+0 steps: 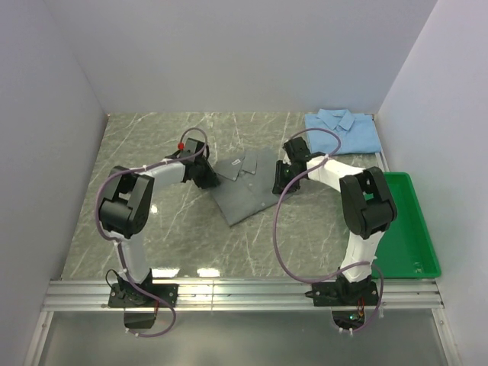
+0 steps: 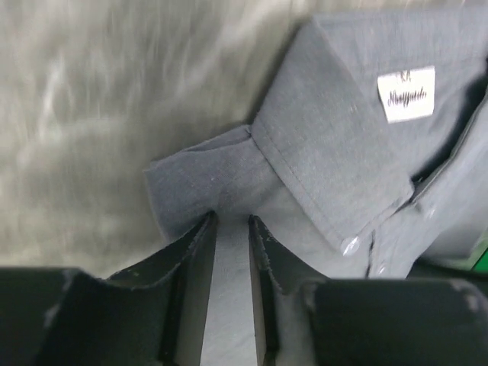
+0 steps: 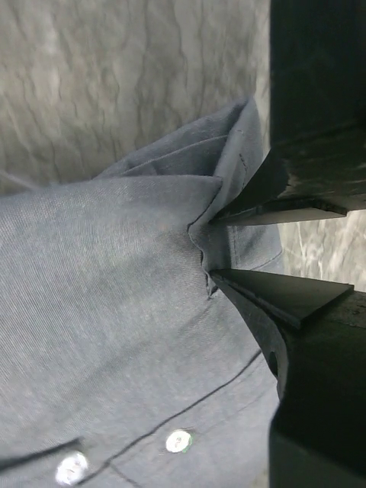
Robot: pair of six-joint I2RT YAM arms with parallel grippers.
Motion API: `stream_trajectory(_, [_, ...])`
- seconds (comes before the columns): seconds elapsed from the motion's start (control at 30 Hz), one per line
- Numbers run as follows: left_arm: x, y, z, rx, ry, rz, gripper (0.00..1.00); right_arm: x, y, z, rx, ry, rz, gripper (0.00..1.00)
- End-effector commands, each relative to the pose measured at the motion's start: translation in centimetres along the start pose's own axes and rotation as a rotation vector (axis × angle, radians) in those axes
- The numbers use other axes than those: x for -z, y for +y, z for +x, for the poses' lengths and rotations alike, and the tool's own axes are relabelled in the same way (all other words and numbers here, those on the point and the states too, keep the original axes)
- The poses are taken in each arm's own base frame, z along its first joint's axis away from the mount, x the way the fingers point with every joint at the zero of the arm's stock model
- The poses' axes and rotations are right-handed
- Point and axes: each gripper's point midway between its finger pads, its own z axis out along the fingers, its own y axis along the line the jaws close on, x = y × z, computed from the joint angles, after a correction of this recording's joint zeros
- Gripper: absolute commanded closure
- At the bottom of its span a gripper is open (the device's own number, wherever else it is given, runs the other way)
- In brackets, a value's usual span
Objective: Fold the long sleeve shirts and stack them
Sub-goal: Fold the shirt, then neatly place the folded shirt to the corner
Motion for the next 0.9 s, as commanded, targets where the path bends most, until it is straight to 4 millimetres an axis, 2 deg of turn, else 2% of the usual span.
stream_trajectory(0.0, [-1.4,1.4,-3.0,-0.014,-0.044,-0.073,0.68,0.8,1.0,-0.5,-0.019,-0.025,-0.037,0.63])
stream_trajectory(0.03, [-1.8,0.6,-4.4,-0.030,-0.067,-0.069,0.67,1.8,1.4,-1.5,-0.021,-0.066,-0.050,0.63])
stream_trajectory(0.07, [-2.0,0.5,-4.9,-0.062,-0.066,-0.077,0.66,2.5,1.2,-2.4,-0.036,-0.098,-0.048,0.62])
stream_trajectory(0.1, [-1.6,-1.0,-6.7,-0.075,-0.096,-0.051,0.62,3.9,1.6,-3.6,-0.040,-0.150,-0.067,0.61])
stream_trajectory(0.17, [-1.6,-1.8,-7.7,-0.115,-0.099,-0.045,0.58,5.2,0.9,-4.6,-0.095,-0.202,-0.070,0.59])
stream_trajectory(0.2, [-1.0,-3.1,-8.9,-0.129,-0.128,-0.022,0.51,5.9,0.6,-5.1,-0.115,-0.229,-0.075,0.58])
stream_trajectory(0.23, [-0.3,-3.9,-9.2,-0.144,-0.136,-0.003,0.47,7.4,1.0,-6.0,-0.145,-0.285,-0.100,0.56])
stream_trajectory(0.27, [0.2,-4.3,-9.5,-0.179,-0.147,0.005,0.44,7.4,0.4,-5.3,-0.172,-0.281,-0.103,0.52])
stream_trajectory(0.3, [0.7,-4.7,-9.6,-0.203,-0.155,0.013,0.37,8.7,0.2,-5.9,-0.195,-0.323,-0.126,0.50])
stream_trajectory(0.33, [2.0,-5.3,-10.0,-0.226,-0.175,0.026,0.33,8.9,0.0,-5.8,-0.239,-0.327,-0.143,0.48])
stream_trajectory(0.37, [2.7,-6.0,-9.6,-0.291,-0.185,0.035,0.29,8.6,-0.6,-4.7,-0.267,-0.310,-0.151,0.44])
stream_trajectory(0.43, [4.5,-7.1,-8.5,-0.384,-0.194,0.062,0.22,9.4,0.0,-4.3,-0.312,-0.309,-0.234,0.39])
stream_trajectory(0.47, [5.1,-6.9,-8.4,-0.483,-0.227,0.028,0.21,8.9,-0.2,-2.8,-0.336,-0.276,-0.251,0.32])
stream_trajectory(0.5, [5.2,-7.5,-6.1,-0.563,-0.208,0.032,0.19,8.9,0.0,-2.3,-0.352,-0.270,-0.276,0.29])
stream_trajectory(0.53, [6.4,-8.3,-5.2,-0.627,-0.225,0.048,0.18,9.6,1.0,-2.3,-0.371,-0.280,-0.335,0.29])
stream_trajectory(0.57, [6.8,-8.4,-4.2,-0.730,-0.229,0.041,0.18,9.0,0.9,-0.9,-0.401,-0.253,-0.346,0.28])
stream_trajectory(0.6, [6.7,-8.2,-1.8,-0.818,-0.220,0.015,0.19,9.5,1.4,-1.1,-0.411,-0.276,-0.384,0.28])
stream_trajectory(0.63, [7.4,-8.2,-1.0,-0.920,-0.237,-0.002,0.19,9.0,1.3,0.2,-0.468,-0.243,-0.400,0.28])
stream_trajectory(0.67, [7.6,-8.2,-0.1,-0.978,-0.248,-0.020,0.20,9.0,1.4,0.4,-0.481,-0.249,-0.416,0.28])
stream_trajectory(0.7, [7.5,-7.7,2.1,-1.065,-0.255,-0.061,0.20,9.0,1.4,0.5,-0.493,-0.259,-0.426,0.28])
stream_trajectory(0.77, [7.9,-7.8,3.6,-1.194,-0.283,-0.078,0.20,9.0,1.3,0.8,-0.515,-0.275,-0.436,0.28])
stream_trajectory(0.8, [7.7,-7.7,5.5,-1.248,-0.276,-0.079,0.22,9.0,1.3,0.9,-0.516,-0.280,-0.436,0.28])
stream_trajectory(0.87, [7.5,-7.5,6.2,-1.356,-0.293,-0.113,0.23,9.0,1.2,1.1,-0.531,-0.281,-0.438,0.28])
